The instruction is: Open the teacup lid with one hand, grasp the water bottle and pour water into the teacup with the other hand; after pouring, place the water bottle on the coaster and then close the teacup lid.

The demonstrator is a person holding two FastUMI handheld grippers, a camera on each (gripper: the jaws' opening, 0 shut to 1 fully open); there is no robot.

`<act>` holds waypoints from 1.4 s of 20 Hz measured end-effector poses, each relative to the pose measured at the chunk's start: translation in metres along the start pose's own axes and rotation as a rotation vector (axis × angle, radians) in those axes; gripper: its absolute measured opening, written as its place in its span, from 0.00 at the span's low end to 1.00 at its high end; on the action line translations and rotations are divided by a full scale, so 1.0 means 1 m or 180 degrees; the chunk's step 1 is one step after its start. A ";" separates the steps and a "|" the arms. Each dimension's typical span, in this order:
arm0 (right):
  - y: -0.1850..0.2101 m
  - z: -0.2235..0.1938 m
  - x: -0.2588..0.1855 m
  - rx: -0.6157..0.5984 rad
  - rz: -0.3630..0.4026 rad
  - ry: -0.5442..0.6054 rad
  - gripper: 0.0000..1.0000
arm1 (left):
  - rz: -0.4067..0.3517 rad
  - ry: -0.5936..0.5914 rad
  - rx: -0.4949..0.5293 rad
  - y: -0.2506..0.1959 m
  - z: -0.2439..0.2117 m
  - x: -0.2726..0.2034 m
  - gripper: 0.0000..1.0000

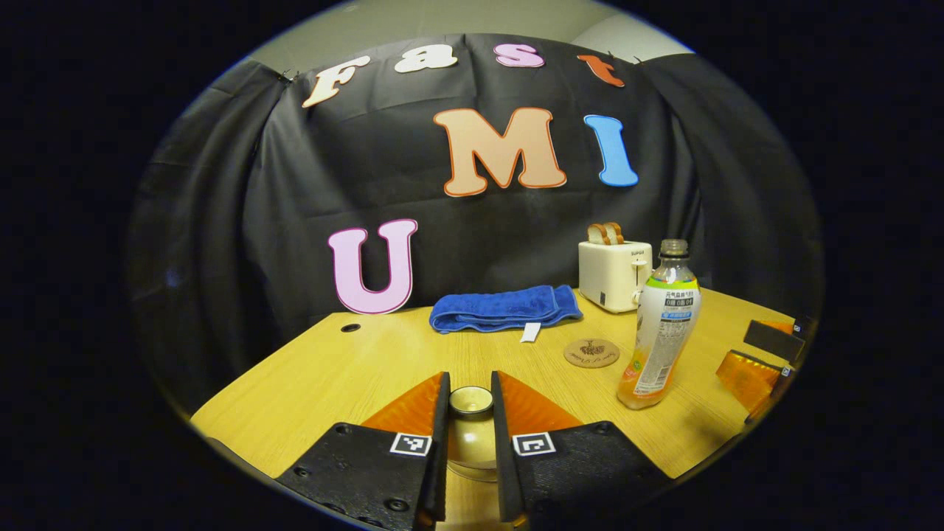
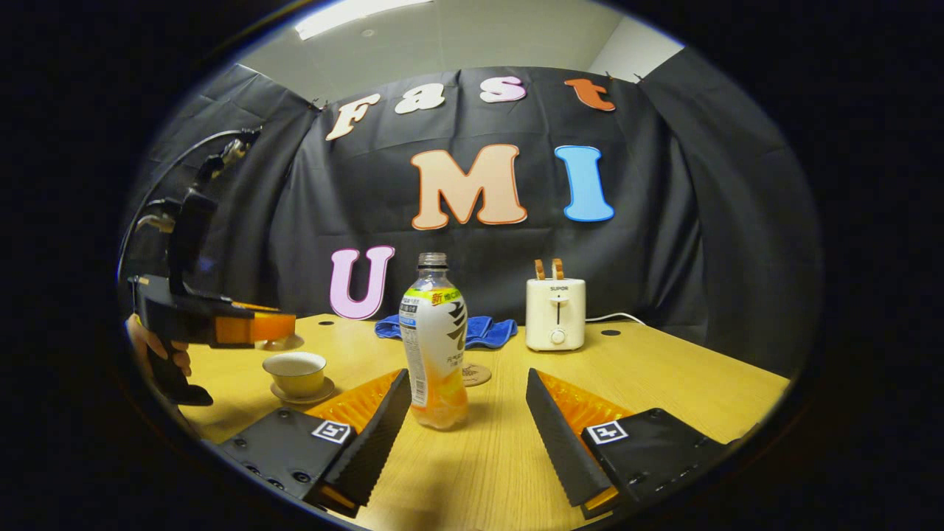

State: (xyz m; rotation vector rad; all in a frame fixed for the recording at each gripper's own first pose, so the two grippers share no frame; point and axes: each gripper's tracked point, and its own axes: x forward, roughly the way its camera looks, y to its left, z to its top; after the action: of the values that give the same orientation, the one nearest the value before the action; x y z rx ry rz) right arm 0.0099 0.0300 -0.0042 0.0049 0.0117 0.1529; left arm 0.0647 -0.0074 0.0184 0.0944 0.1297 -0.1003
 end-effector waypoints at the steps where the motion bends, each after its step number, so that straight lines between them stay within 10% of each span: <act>1: 0.002 -0.001 0.004 0.0007 0.0031 0.0017 0.98 | 0.0020 -0.0043 0.0004 0.004 0.004 -0.004 0.25; 20: 0.040 -0.018 0.077 -0.0279 0.0281 0.0315 0.97 | 0.0252 -0.0165 -0.0314 0.058 -0.001 -0.037 0.25; 23: 0.042 -0.020 0.079 -0.0253 0.0299 0.0371 0.77 | 0.0246 -0.0165 -0.0337 0.057 -0.002 -0.041 0.25; 28: 0.042 -0.020 0.080 -0.0252 0.0284 0.0367 0.70 | 0.0250 -0.0113 -0.0417 0.060 -0.010 -0.044 0.25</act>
State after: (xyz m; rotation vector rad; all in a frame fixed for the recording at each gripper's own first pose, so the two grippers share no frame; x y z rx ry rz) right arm 0.0824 0.0839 -0.0247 -0.0825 0.1206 0.2426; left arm 0.0263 0.0570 0.0193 -0.0331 0.0966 -0.0150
